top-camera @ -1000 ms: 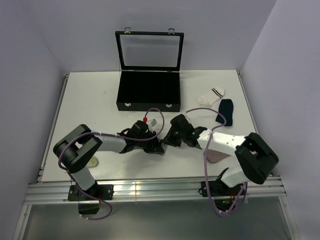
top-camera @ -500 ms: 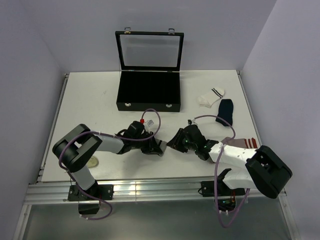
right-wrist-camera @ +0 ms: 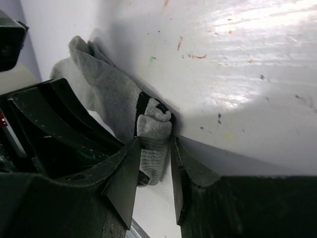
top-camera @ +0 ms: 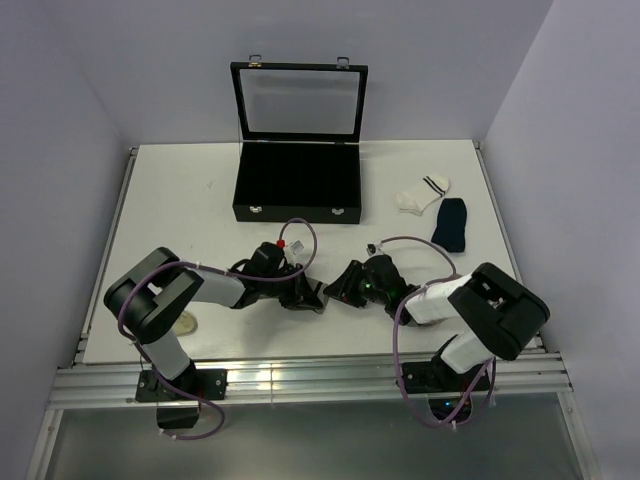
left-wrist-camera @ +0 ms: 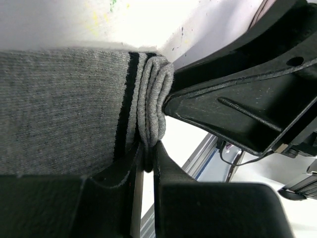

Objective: Roll the socks
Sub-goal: Roll the sock at the center of the board.

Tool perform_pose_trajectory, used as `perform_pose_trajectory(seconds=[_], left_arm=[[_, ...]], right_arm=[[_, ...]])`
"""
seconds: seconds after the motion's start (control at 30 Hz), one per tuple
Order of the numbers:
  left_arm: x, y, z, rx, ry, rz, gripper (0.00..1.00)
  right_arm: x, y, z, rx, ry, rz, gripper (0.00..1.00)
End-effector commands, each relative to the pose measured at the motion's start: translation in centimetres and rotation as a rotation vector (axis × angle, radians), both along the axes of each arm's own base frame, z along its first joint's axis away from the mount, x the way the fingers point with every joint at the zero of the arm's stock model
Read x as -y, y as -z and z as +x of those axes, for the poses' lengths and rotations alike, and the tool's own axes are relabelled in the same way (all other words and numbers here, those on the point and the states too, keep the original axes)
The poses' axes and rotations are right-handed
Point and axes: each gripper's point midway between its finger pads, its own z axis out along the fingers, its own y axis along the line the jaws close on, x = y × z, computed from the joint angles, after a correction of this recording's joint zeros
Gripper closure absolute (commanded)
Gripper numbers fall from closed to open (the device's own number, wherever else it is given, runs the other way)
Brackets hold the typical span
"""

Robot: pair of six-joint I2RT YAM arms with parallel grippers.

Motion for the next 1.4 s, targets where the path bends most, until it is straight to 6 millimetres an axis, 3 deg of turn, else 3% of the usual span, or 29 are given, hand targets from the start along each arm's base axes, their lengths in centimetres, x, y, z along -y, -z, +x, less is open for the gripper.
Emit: perform_pose_trajectory(seconds=[0.0, 0.13, 0.4, 0.6, 0.67, 0.93, 1.1, 1.17, 1.37], left_arm=[[-0.8, 1.1, -0.7, -0.041, -0.004, 0.018, 1.00], [-0.9, 1.1, -0.6, -0.042, -0.006, 0.019, 1.00], [-0.8, 1.1, -0.4, -0.039, 0.007, 0.007, 0.99], [-1.0, 1.5, -0.6, -0.045, 0.006, 0.013, 1.00], [-1.2, 1.7, -0.8, -0.053, 0.002, 0.016, 0.99], [-1.5, 2.1, -1.1, -0.054, -0.002, 0.020, 0.99], [-2.0, 2.5, -0.7, -0.022, -0.004, 0.057, 0.99], [-2.1, 2.8, -0.4, -0.010, -0.009, 0.081, 0.94], [-2.1, 2.2, 1.1, 0.064, -0.006, 0.121, 0.68]], right_arm=[[0.5, 1.4, -0.2, -0.005, 0.005, -0.009, 0.61], [0.7, 3.1, -0.5, -0.032, -0.002, -0.036, 0.63], [0.5, 4.0, -0.8, -0.036, -0.043, -0.047, 0.68], [0.5, 4.0, -0.4, -0.029, -0.052, -0.067, 0.46], [1.0, 4.3, -0.2, -0.028, -0.037, -0.087, 0.47], [0.7, 5.1, -0.1, -0.028, -0.071, -0.115, 0.64], [1.0, 4.6, 0.1, -0.015, -0.075, -0.150, 0.92], [1.4, 4.4, 0.4, -0.006, -0.074, -0.187, 1.00], [3.8, 2.7, 1.9, -0.036, 0.006, -0.381, 1.00]])
